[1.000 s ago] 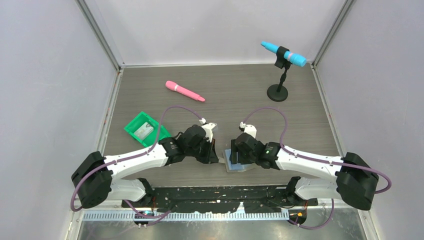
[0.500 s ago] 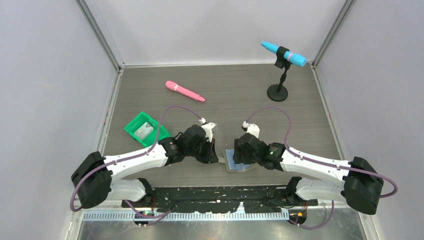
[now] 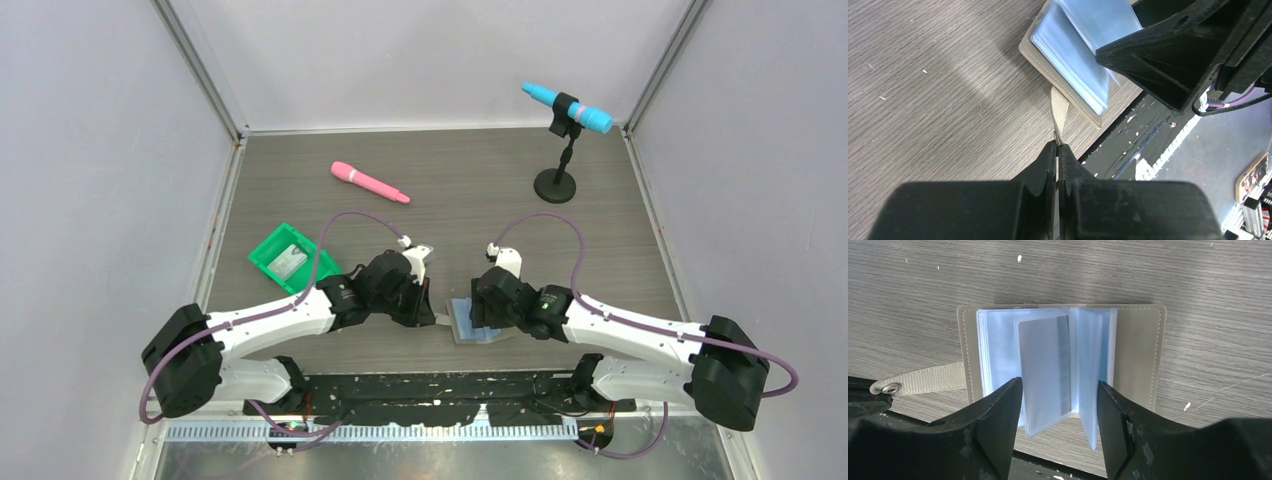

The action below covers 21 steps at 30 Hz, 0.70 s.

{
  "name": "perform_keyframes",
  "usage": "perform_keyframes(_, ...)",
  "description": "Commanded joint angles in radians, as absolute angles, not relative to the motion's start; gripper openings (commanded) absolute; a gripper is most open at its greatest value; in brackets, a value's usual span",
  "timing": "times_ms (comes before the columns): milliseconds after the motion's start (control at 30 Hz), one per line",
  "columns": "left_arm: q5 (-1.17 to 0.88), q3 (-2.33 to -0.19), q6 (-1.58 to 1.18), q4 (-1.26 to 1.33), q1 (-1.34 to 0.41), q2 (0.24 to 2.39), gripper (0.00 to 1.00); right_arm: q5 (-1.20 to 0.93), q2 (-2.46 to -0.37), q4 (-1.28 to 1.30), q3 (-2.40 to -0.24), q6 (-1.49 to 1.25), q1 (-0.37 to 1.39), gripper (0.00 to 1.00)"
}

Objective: Take the credit cards out of the card holder
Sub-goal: Open the card holder at the center of the board.

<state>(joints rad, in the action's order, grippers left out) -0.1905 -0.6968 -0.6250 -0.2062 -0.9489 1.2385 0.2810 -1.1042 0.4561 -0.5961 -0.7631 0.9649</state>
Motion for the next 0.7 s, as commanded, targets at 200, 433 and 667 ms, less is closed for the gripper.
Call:
perform_keyframes(200,-0.131,-0.683,-0.613,-0.210,-0.945,1.231,0.00,0.401,-1.008,0.643,-0.626,-0.761,0.962,0.60)
perform_keyframes(433,-0.106,-0.688,-0.622,-0.212,-0.945,1.264,0.00,0.403,-1.000,0.646,-0.619,-0.758,0.959,0.57)
perform_keyframes(667,-0.119,-0.755,-0.645,-0.305,-0.945,1.279,0.08,0.353,-1.032,0.569,-0.590,-0.772,0.957,0.52)
